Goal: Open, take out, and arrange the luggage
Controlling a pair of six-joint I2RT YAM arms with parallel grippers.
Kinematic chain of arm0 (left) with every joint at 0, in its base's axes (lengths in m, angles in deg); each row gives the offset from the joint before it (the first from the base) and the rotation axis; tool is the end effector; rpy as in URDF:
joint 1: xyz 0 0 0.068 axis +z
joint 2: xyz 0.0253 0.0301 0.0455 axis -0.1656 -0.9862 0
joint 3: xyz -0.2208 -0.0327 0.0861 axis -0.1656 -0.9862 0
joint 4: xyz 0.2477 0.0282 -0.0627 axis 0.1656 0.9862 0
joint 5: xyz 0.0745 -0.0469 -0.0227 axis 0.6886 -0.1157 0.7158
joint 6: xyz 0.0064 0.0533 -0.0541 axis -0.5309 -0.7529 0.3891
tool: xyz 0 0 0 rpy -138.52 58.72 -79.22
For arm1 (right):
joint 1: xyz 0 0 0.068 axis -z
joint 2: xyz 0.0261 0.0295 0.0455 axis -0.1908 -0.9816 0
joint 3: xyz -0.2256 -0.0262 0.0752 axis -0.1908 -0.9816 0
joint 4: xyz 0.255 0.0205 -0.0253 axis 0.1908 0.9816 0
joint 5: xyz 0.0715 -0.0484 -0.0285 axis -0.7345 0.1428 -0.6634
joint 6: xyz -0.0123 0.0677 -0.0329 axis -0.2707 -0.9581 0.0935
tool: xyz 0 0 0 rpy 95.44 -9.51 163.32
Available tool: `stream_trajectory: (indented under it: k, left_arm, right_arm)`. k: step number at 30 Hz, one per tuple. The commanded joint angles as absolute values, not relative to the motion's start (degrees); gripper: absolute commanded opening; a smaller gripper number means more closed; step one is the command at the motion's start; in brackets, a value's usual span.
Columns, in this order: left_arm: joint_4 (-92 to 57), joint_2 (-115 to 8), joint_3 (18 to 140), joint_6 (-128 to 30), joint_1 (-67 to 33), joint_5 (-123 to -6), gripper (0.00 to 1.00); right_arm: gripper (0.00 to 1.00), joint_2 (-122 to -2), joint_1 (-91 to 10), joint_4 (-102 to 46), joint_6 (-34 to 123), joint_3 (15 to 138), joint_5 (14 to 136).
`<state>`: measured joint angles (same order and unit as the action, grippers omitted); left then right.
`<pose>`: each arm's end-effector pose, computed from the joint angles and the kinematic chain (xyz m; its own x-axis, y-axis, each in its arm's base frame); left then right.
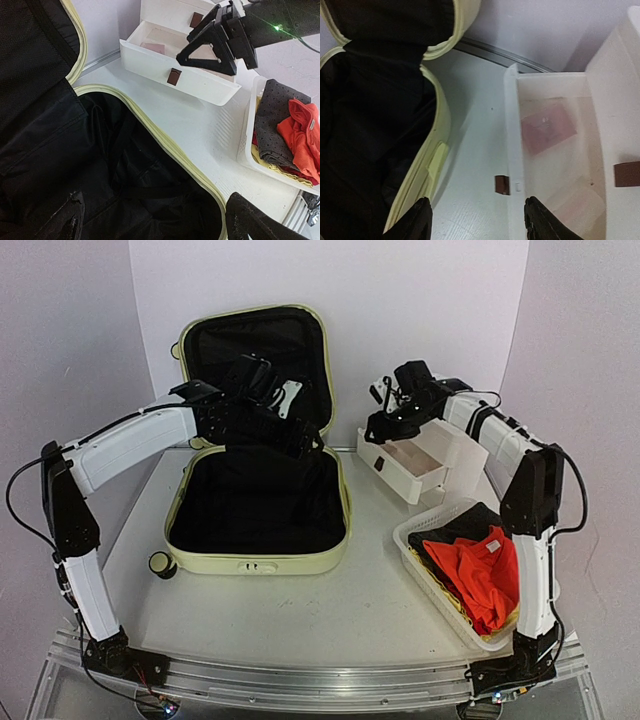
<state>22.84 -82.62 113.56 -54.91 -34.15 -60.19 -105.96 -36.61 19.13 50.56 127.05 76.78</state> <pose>0.3060 -0.2986 0.3228 -0.5012 0.3341 -0.7983 0.6814 0.7209 -0.1261 0.4353 0.2163 0.2657 -0.6605 -0.3016 -0.6875 -0.4863 0.8696 0.0857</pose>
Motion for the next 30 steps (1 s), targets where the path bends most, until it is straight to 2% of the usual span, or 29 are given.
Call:
stream_trajectory:
  k: [1,8,15,18,30]
  left_arm:
    - [21.33,-83.23,116.55,-54.56,-33.4,-61.7,0.99]
    - [21.32,-82.51,115.21,-53.79,-32.56,-61.62,0.99]
    - [21.32,-81.69,114.17,-52.77,-31.2,-62.16,0.99]
    - [21.36,-81.48,113.9,-52.59,-30.75,-62.53,0.99]
    - [21.5,-81.01,113.28,-52.67,-29.25,-63.6,0.99]
  right_arm:
    - [0.61,-103.83,-41.53,17.35,54.4,125.81,72.14]
    - [0.6,-110.71,-43.78,19.91,52.5,128.84,81.51]
    - [0.58,-115.33,-43.63,19.97,48.03,131.32,96.22]
    - [0.55,-116.95,-42.64,19.97,48.43,132.47,99.6]
    - [0.54,-118.79,-37.09,19.23,53.58,137.64,111.74]
